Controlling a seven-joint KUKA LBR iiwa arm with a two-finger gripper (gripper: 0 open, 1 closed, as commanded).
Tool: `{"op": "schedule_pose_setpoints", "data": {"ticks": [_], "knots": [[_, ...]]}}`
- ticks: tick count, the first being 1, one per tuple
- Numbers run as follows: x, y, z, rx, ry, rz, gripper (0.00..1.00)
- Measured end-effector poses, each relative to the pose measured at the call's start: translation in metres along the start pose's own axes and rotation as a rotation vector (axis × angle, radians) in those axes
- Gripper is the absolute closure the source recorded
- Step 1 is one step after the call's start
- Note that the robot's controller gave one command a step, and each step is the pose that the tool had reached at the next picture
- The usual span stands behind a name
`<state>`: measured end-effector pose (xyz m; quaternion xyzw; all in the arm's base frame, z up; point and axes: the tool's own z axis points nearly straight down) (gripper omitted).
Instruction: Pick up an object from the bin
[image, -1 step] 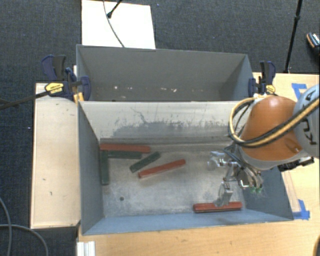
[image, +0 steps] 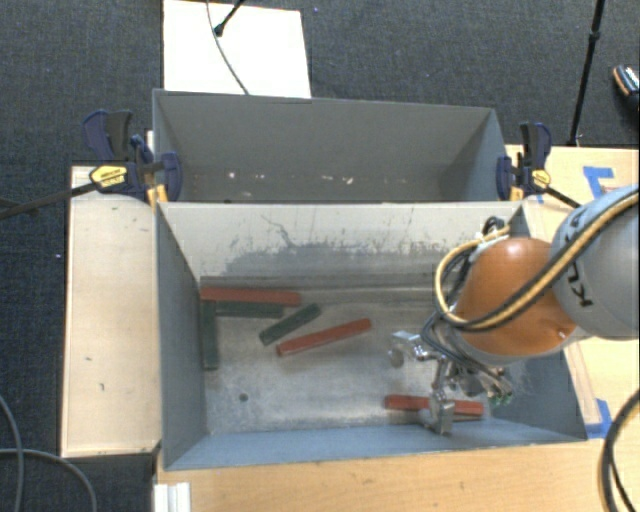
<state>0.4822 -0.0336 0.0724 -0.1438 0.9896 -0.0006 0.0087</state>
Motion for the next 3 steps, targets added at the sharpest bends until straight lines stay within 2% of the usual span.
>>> {"op": "schedule_pose_setpoints", "data": {"ticks": [1,2,3], "knots": [[0.002,-0.002,-0.029,-0.002,0.012,0.096,0.00],[0.009,-0.025,-0.041,-0.002,0.011,-0.071,0.00],[0.000,0.002,0.002,0.000,0.001,-0.079,0.00]]}}
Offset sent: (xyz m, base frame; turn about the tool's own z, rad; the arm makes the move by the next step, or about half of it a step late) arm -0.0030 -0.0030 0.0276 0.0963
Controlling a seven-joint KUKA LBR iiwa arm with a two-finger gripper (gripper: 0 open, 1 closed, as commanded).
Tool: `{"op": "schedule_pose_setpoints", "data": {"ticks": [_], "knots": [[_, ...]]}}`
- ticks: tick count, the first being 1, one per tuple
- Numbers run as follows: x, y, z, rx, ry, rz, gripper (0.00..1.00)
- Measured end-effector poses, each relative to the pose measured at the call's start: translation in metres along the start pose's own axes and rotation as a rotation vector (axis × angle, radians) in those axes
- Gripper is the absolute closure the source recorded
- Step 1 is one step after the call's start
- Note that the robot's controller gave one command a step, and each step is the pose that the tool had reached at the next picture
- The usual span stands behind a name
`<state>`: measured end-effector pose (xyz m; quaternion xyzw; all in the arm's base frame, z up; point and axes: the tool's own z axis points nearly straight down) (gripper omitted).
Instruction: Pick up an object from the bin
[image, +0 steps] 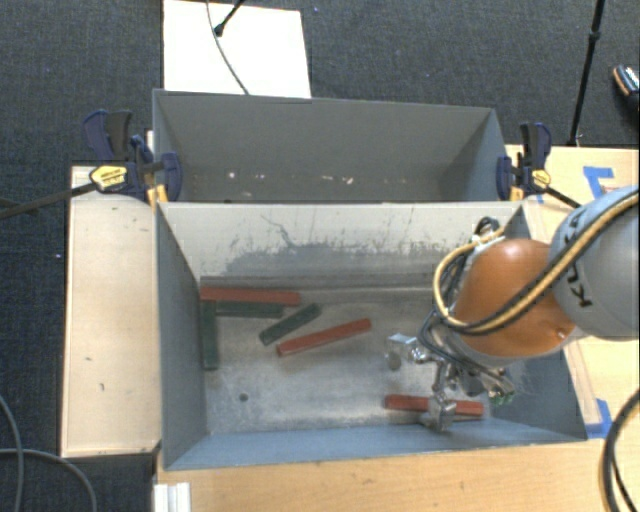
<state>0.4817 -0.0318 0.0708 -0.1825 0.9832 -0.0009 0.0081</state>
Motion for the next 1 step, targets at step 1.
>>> {"op": "schedule_pose_setpoints", "data": {"ticks": [1], "knots": [[-0.0029,-0.0009,-0.0016,-0.001,0.004,-0.001,0.00]]}}
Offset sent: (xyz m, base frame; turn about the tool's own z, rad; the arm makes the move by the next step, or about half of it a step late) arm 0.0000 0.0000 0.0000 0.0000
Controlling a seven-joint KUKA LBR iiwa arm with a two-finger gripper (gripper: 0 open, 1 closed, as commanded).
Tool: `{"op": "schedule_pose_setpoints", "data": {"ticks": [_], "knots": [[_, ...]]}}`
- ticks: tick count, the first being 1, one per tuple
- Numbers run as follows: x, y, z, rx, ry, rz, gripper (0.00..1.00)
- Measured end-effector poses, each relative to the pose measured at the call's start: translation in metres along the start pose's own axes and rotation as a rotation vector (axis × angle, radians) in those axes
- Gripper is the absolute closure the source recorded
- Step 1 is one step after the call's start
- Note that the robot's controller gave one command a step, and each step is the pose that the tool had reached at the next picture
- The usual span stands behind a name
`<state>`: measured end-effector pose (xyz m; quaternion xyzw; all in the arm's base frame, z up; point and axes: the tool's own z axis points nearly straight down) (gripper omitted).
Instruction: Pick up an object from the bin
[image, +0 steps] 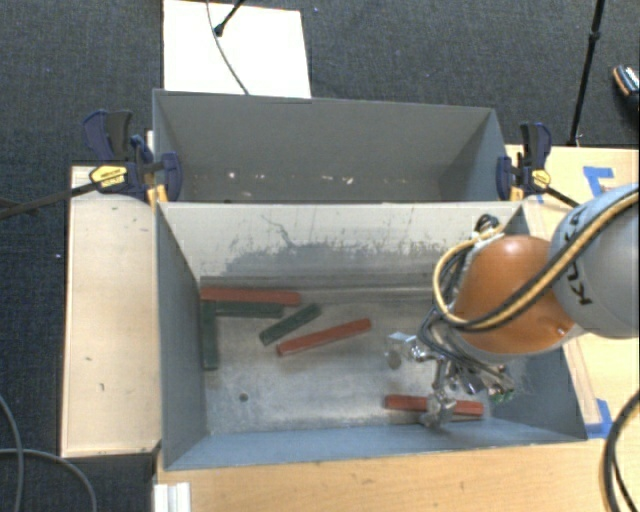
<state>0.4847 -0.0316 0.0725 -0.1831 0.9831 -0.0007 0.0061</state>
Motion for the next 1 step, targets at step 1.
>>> {"op": "schedule_pose_setpoints", "data": {"ticks": [1], "knots": [[0.0022,0.0008,0.0015,-0.003,0.007,-0.001,1.00]]}}
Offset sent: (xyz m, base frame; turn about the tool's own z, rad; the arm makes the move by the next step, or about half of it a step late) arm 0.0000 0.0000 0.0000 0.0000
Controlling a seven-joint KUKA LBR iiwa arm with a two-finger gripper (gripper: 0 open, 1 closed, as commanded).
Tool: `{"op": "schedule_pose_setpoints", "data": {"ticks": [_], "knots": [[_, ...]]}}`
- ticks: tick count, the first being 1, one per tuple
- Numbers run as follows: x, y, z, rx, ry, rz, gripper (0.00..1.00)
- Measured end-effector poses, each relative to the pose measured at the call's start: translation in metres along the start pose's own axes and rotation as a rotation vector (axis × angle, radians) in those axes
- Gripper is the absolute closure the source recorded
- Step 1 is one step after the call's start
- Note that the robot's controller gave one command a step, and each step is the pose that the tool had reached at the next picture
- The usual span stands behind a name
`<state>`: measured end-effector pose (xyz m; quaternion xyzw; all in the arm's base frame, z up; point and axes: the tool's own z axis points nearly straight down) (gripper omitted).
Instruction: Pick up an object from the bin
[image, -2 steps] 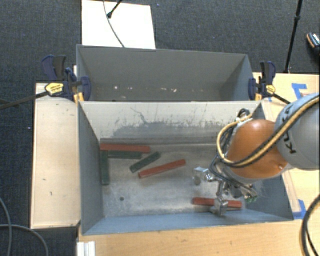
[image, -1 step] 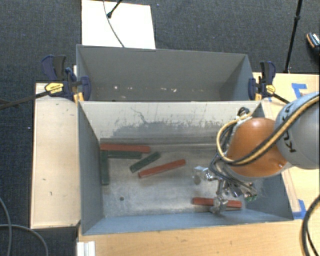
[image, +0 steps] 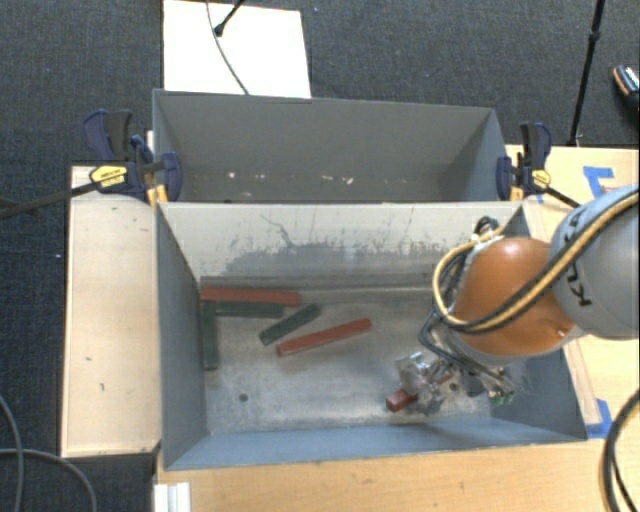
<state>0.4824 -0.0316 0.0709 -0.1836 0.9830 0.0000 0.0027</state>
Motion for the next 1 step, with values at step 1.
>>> {"op": "schedule_pose_setpoints", "data": {"ticks": [1], "knots": [[-0.0022,-0.0005,-0.0704,0.002,-0.002,0.003,1.00]]}}
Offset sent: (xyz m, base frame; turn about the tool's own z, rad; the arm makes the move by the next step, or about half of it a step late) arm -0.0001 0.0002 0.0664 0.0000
